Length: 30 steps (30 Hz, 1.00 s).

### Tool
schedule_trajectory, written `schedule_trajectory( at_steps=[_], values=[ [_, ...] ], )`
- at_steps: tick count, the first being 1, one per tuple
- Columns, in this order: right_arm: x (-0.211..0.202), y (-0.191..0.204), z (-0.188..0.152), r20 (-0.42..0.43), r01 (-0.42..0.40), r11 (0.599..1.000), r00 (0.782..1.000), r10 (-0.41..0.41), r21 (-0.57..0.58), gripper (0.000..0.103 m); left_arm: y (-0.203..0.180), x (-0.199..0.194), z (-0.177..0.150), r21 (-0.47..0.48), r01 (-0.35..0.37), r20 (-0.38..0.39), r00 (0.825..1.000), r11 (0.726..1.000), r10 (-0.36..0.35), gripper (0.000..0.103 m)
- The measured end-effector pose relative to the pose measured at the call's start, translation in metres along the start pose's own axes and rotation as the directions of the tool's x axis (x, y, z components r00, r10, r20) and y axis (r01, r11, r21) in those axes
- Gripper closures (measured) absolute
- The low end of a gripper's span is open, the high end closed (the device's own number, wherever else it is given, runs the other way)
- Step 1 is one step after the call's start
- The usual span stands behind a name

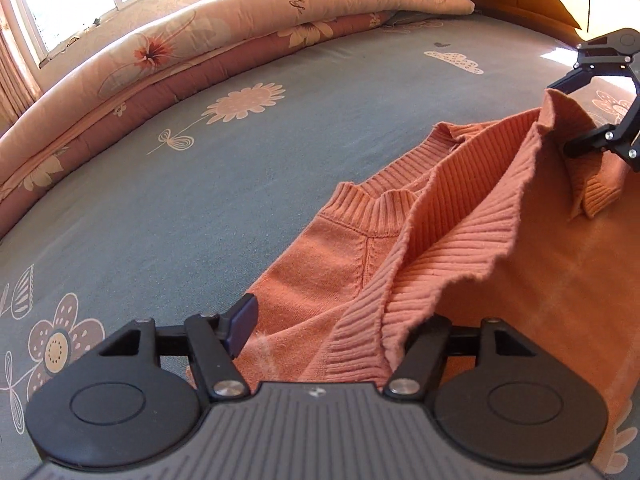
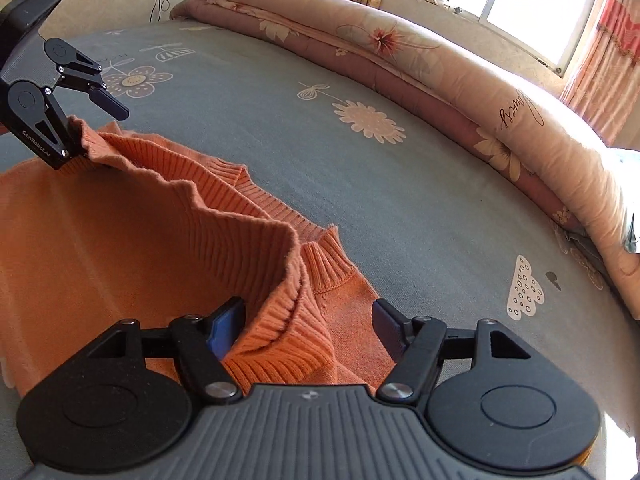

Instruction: Fold clothes

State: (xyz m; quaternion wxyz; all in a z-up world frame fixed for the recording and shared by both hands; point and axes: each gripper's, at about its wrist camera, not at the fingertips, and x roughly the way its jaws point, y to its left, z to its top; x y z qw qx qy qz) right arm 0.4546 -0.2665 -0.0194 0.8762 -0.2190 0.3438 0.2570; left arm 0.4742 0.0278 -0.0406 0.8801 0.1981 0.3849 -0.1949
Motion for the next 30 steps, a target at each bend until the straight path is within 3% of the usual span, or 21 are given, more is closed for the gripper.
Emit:
schedule_trajectory(
  at_steps=[3, 7, 13, 18, 22, 25, 27, 30],
  values=[
    [-0.019, 0.003, 0.001, 0.038, -0.027, 1.0, 0.999, 0.026, 0.01, 0.029, 0.004, -0.016, 0.005, -0.008, 0.029, 0.053, 0.998, 1.0, -0.029, 0.032],
    [-0.047, 0.01, -0.005, 0.063, 0.019, 0.999, 0.998, -0.017, -0.03, 0.029, 0.004, -0.042, 0.002, -0.014, 0.015, 0.088, 0.996, 1.0, -0.014, 0.03],
    [-0.066, 0.015, -0.043, 0.024, 0.082, 0.993, 0.996, -0.08, -0.086, 0.029, -0.009, -0.072, -0.034, -0.066, 0.078, 0.12, 0.99, 0.995, -0.07, 0.029],
    [-0.053, 0.035, -0.07, -0.016, 0.16, 0.959, 0.986, -0.169, -0.235, 0.03, -0.04, -0.062, -0.065, -0.026, 0.11, 0.066, 0.992, 0.994, -0.108, 0.029],
    [-0.034, 0.053, -0.077, -0.001, 0.229, 0.893, 0.969, -0.248, -0.388, 0.032, -0.057, -0.041, -0.072, 0.012, 0.106, 0.011, 0.994, 0.994, -0.106, 0.029],
    [-0.027, 0.042, -0.073, 0.01, 0.255, 0.906, 0.964, -0.267, -0.339, 0.034, -0.055, -0.032, -0.069, -0.015, 0.112, 0.009, 0.994, 0.994, -0.112, 0.029],
    [-0.027, 0.024, -0.069, 0.013, 0.257, 0.939, 0.965, -0.261, -0.23, 0.034, -0.052, -0.029, -0.068, -0.026, 0.111, 0.01, 0.994, 0.994, -0.11, 0.029],
    [-0.025, -0.001, -0.069, 0.004, 0.287, 0.954, 0.958, -0.288, -0.082, 0.034, -0.05, -0.027, -0.069, -0.03, 0.104, 0.005, 0.995, 0.994, -0.104, 0.029]
  ],
)
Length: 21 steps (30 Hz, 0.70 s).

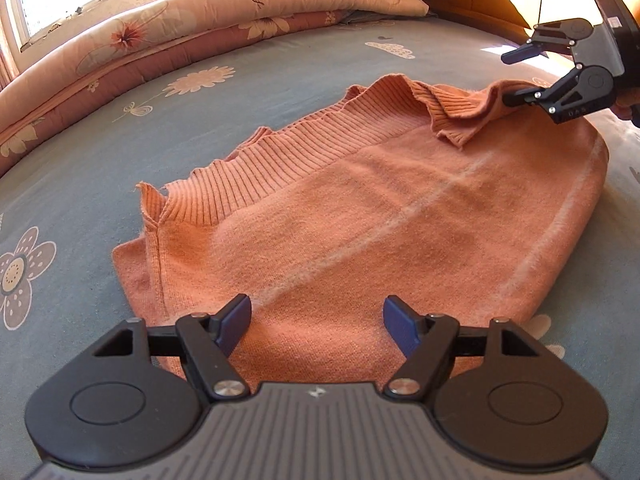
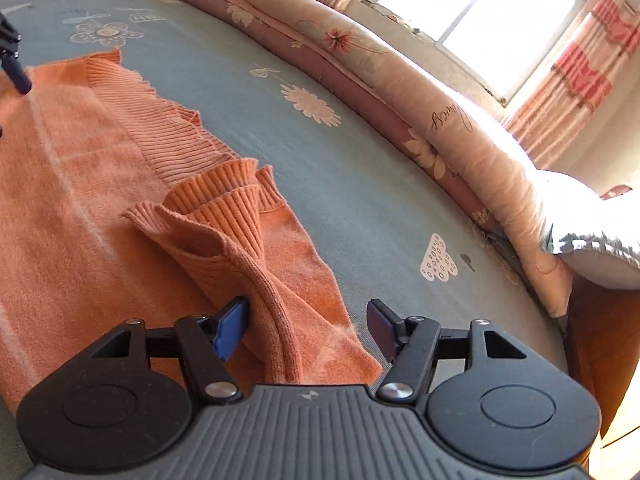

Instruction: Fold clothes

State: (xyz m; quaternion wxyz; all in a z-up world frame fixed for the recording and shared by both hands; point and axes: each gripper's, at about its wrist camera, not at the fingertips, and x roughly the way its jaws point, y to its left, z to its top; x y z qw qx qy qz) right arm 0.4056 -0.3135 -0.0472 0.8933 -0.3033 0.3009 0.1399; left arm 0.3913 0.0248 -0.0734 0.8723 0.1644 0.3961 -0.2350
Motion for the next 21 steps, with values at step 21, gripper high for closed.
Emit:
schedule_trajectory(
  at_steps=[21],
  values=[
    [-0.024, -0.064, -0.106, 0.118, -0.218, 0.571, 0.971, 0.207, 0.791, 0.058, -0.003, -0.009, -0.013, -0.047, -0.032, -0.01, 0.999, 0.998, 0.031, 0.027]
  ],
)
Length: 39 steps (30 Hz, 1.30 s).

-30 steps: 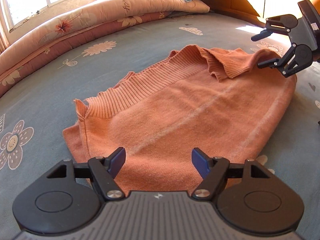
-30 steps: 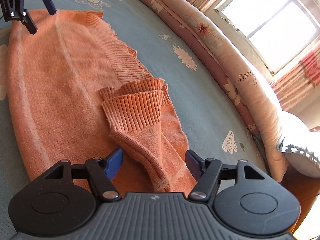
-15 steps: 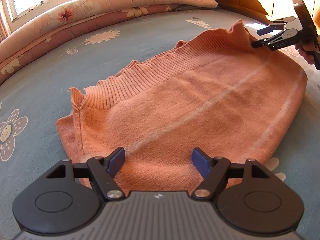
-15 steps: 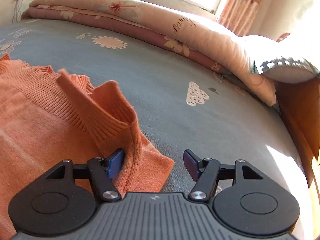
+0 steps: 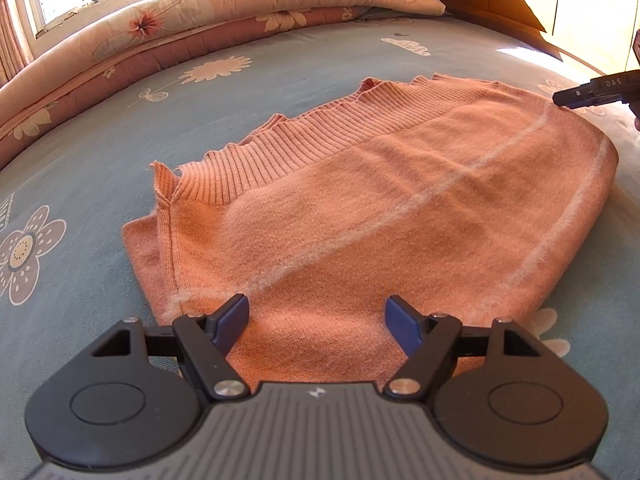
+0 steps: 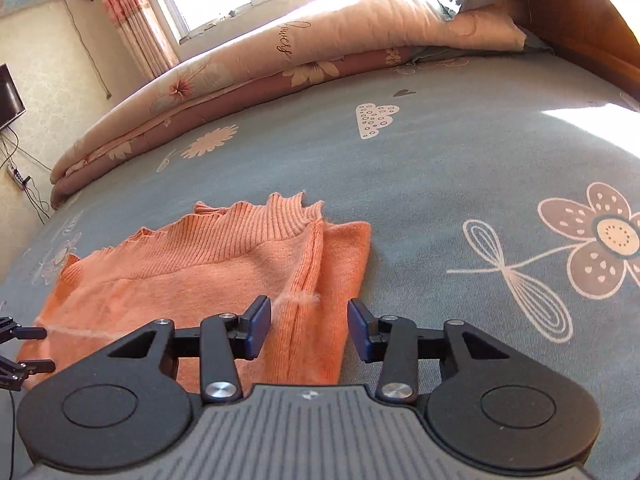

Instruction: Fold clothes

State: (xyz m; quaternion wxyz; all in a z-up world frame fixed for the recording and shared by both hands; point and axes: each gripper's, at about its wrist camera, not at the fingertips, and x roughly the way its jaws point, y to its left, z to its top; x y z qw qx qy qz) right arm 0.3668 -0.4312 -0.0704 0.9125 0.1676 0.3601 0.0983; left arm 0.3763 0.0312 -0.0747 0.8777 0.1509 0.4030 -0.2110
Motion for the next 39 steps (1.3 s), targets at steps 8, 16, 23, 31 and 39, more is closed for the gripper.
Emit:
schedule_trajectory(
  at_steps=[8, 16, 23, 31, 39],
  values=[
    [-0.019, 0.004, -0.044, -0.068, -0.074, 0.994, 0.995, 0.079, 0.081, 0.088, -0.007, -0.016, -0.008, -0.045, 0.011, -0.005, 1.0, 0.999, -0.011, 0.027],
    [-0.041, -0.002, -0.049, -0.065, -0.063, 0.995, 0.996, 0.068, 0.074, 0.093, -0.014, -0.019, -0.014, -0.04, -0.014, -0.045, 0.999, 0.999, 0.012, 0.027],
    [-0.039, -0.02, -0.062, -0.013, -0.158, 0.966, 0.986, 0.164, 0.206, 0.083, -0.007, -0.012, -0.011, -0.114, 0.003, -0.049, 0.999, 0.993, -0.008, 0.027],
    [-0.032, 0.004, -0.064, -0.051, 0.002, 0.995, 0.999, 0.003, 0.095, 0.089, -0.025, 0.006, -0.001, -0.039, -0.028, -0.09, 0.996, 0.999, 0.024, 0.023],
    [-0.03, 0.015, -0.062, -0.06, 0.061, 0.998, 0.996, -0.06, 0.024, 0.089, -0.019, 0.007, -0.005, -0.072, -0.012, -0.09, 0.996, 0.997, 0.005, 0.02]
  ],
)
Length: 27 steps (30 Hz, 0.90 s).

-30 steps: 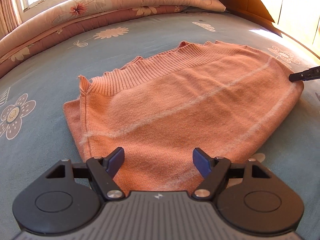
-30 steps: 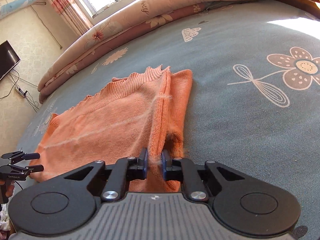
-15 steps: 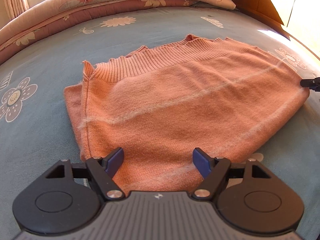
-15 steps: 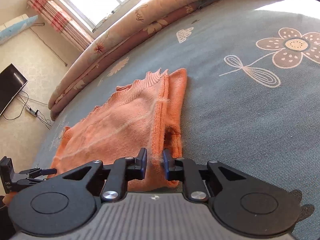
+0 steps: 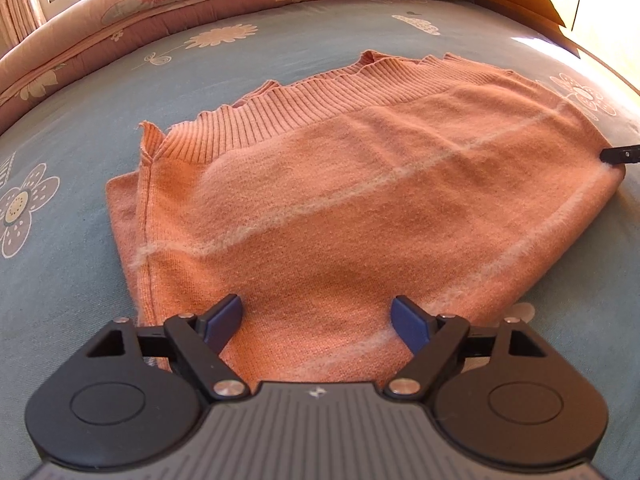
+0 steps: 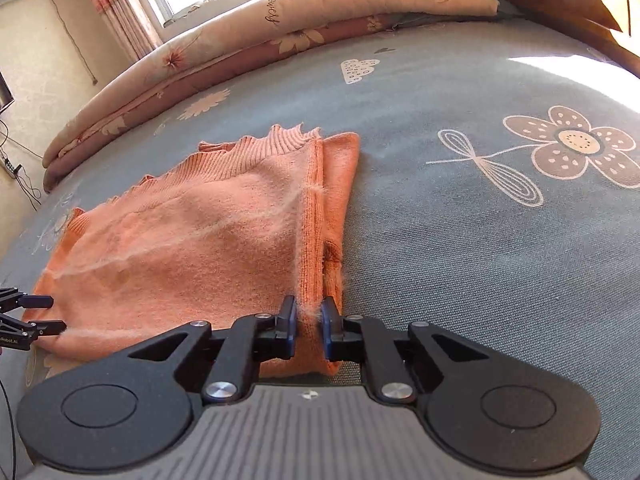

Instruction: Fold clothes

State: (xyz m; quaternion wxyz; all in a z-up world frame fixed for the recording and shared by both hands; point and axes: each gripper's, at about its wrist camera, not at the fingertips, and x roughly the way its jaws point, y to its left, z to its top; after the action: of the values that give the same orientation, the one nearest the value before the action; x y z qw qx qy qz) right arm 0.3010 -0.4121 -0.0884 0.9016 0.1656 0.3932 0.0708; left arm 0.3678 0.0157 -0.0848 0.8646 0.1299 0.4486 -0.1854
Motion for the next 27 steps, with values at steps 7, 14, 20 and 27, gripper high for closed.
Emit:
schedule_trajectory(
  at_steps=[7, 14, 20, 27],
  values=[
    [0.0, -0.001, -0.003, 0.006, -0.002, 1.0, 1.0, 0.002, 0.0, 0.088, 0.006, -0.005, -0.012, -0.043, 0.011, 0.012, 1.0, 0.999, -0.011, 0.019],
    [-0.018, 0.011, 0.005, 0.102, 0.059, 0.997, 0.993, -0.053, -0.058, 0.077, 0.001, -0.026, -0.008, -0.021, -0.003, 0.056, 0.998, 1.0, 0.005, 0.018],
    [-0.015, 0.029, 0.025, 0.219, -0.081, 0.993, 0.971, 0.097, -0.084, 0.07, -0.001, -0.027, 0.033, -0.043, -0.012, 0.144, 0.989, 0.999, 0.018, 0.018],
    [0.027, 0.032, 0.011, 0.188, -0.023, 0.991, 0.981, 0.048, -0.133, 0.07, 0.004, 0.021, 0.052, -0.088, -0.059, 0.125, 0.99, 0.994, 0.07, 0.018]
  ],
)
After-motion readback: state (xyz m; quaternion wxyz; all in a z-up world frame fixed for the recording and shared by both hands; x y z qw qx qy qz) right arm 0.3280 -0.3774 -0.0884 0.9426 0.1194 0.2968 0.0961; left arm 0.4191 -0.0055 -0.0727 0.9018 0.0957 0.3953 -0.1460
